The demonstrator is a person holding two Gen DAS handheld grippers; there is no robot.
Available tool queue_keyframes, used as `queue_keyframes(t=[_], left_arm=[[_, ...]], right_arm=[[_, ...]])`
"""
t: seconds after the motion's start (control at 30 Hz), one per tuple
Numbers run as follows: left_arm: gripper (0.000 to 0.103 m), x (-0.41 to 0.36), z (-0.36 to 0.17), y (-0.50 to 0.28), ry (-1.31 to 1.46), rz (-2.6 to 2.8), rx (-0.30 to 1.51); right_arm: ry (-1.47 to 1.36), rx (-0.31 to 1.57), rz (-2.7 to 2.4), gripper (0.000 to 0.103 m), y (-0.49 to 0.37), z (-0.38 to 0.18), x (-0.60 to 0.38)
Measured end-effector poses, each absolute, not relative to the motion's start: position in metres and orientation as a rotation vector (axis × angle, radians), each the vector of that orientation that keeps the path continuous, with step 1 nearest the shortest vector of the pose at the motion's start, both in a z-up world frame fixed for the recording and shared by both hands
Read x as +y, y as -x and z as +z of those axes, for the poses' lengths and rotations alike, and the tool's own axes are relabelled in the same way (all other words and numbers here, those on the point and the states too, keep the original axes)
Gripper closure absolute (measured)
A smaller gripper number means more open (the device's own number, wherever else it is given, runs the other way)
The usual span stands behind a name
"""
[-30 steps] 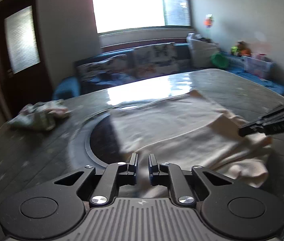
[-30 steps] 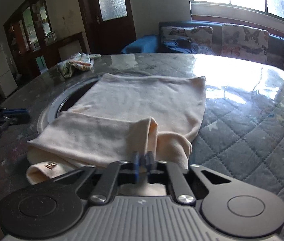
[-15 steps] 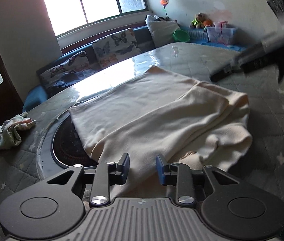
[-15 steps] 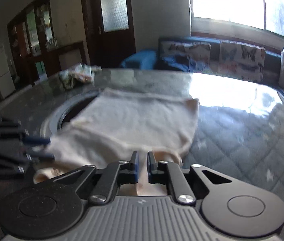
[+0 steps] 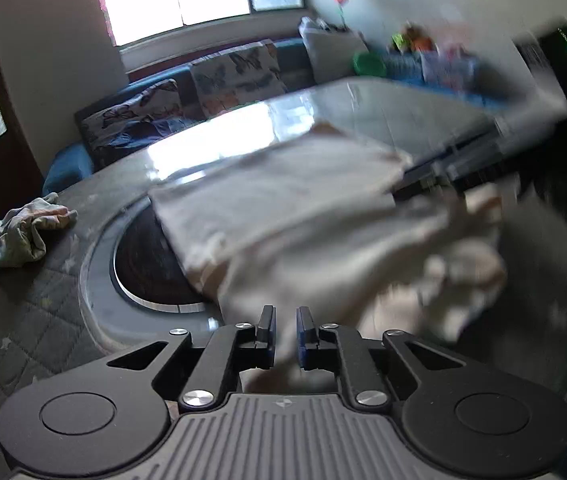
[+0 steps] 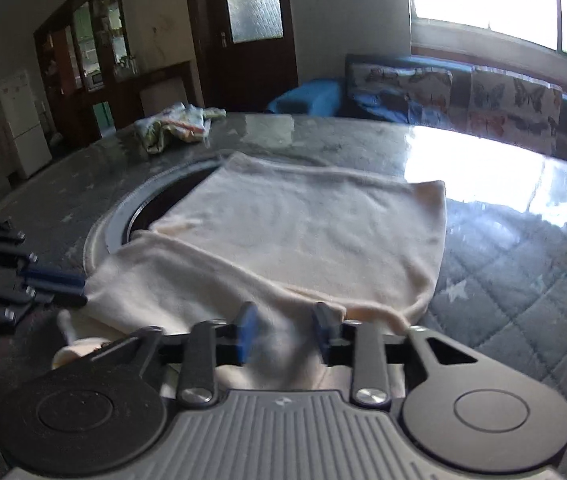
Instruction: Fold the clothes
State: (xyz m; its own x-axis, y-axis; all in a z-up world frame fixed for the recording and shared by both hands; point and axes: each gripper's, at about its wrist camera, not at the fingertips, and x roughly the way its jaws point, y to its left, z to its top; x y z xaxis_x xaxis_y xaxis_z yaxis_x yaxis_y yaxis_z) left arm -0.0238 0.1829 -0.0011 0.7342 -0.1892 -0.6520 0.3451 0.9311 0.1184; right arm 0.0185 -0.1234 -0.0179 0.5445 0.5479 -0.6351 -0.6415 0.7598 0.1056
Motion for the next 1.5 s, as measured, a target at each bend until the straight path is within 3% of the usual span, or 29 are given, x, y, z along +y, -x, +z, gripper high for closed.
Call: queue_keyframes(t=[0.33,0.67,0.8,0.9,1.17,1.5], left_arm=[[0.090,0.186,-0.020,-0.044,-0.122,-0.218,0.733],[0.088,0.193,-0.025,-0.038,-0.151,-0.217,0.731],[0.083,0.190,-0.014,-0.021,-0.190,-0.254,0.700],[0.072,0.185,-0.007,0.000,-0.224,-0.307,0.681],[0.064,0.172,-0.010,0.050,-0.399,-0.396,0.671],[0.064,0.141,-0.031,0.073,-0.581,-0.474,0.605]], right_arm=[[0.191,0.701,0.722,0.065,-0.025,-0.025,-0.116],[0.265,0.693,0.772,0.064,-0.014,-0.023,-0.113],[0.307,0.684,0.769,0.063,-0.008,-0.023,-0.112],[0.321,0.666,0.796,0.061,0.001,-0.016,-0.114],[0.380,0.665,0.816,0.057,0.014,-0.015,-0.115],[0.507,0.646,0.853,0.046,0.042,-0.002,-0.129]])
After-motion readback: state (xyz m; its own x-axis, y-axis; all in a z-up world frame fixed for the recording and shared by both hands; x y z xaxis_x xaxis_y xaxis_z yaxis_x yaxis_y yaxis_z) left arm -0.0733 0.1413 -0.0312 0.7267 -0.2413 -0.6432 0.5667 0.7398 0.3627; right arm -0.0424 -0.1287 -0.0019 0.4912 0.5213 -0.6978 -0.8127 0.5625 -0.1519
